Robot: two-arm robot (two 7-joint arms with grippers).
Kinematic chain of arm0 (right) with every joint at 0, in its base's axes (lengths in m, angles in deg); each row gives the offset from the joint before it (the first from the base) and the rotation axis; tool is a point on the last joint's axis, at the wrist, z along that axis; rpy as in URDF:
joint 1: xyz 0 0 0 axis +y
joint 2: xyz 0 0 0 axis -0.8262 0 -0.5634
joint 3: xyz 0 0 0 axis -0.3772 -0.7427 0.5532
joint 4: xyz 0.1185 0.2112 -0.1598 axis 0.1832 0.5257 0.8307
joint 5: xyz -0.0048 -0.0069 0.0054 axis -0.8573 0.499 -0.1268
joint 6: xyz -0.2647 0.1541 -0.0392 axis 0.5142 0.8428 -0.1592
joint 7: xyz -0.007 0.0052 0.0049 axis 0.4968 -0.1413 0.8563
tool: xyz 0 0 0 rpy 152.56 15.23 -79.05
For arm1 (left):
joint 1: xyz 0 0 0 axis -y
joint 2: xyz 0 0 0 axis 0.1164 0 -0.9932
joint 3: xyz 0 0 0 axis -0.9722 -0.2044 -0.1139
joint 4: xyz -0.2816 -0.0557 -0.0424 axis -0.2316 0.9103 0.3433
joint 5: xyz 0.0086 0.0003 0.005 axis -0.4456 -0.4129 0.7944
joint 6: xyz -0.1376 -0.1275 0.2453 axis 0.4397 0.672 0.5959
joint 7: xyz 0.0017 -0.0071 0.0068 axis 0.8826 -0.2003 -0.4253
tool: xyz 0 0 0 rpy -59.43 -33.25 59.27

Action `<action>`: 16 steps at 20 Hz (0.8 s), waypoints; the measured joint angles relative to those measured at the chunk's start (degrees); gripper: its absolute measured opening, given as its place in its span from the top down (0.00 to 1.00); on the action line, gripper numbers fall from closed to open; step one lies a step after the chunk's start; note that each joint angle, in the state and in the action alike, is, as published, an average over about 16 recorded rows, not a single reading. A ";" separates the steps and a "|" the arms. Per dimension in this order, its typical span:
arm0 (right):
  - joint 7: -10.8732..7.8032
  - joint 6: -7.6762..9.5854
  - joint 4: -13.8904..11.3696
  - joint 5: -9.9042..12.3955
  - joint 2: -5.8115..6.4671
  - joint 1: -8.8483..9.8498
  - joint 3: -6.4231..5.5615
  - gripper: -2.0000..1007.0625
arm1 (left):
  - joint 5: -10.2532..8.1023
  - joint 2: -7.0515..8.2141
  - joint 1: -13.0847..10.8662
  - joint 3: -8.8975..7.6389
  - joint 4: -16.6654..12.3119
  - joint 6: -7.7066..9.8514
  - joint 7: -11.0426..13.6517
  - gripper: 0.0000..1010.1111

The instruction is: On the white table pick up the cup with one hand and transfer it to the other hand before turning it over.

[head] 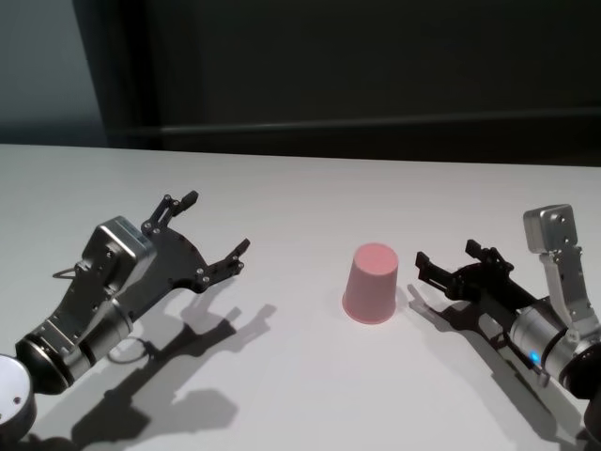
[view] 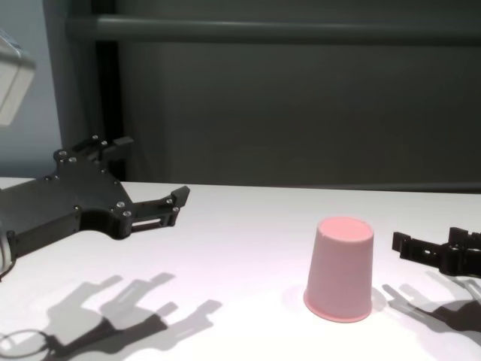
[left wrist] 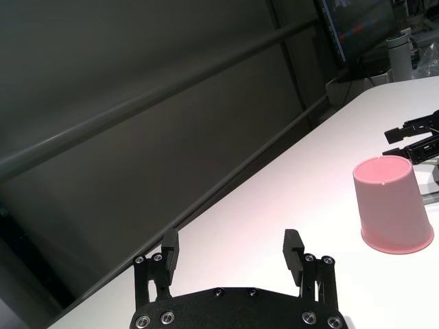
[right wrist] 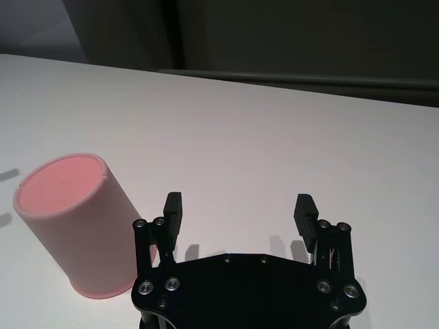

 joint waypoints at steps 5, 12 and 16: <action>0.02 0.05 -0.07 0.04 0.04 -0.04 0.02 0.00 | 0.00 0.00 0.00 0.00 0.00 0.00 0.00 0.01; 0.05 0.10 -0.12 0.09 0.08 -0.07 0.05 0.00 | 0.00 0.00 0.00 0.00 0.00 0.00 0.00 0.01; 0.07 0.12 -0.14 0.11 0.09 -0.09 0.07 0.00 | 0.00 0.00 0.00 0.00 0.00 0.00 0.00 0.01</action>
